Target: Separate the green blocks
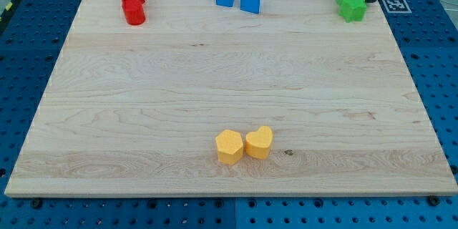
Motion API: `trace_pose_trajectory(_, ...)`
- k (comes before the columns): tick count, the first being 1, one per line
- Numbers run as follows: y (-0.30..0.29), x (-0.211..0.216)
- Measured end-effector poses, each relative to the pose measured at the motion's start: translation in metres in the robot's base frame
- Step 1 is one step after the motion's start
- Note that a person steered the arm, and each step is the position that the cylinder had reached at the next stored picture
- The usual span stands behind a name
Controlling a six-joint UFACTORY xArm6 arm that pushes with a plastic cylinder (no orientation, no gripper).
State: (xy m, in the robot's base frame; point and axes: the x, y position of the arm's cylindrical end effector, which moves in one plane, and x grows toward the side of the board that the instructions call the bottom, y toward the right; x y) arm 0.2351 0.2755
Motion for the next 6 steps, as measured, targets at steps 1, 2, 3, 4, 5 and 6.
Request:
trace_pose_trajectory(1, -0.013, 0.001)
trace_pose_trajectory(2, -0.012, -0.005)
trace_pose_trajectory(3, -0.010, -0.033)
trace_pose_trajectory(4, -0.029, -0.026)
trace_pose_trajectory(5, -0.038, -0.004)
trace_pose_trajectory(6, -0.044, 0.002)
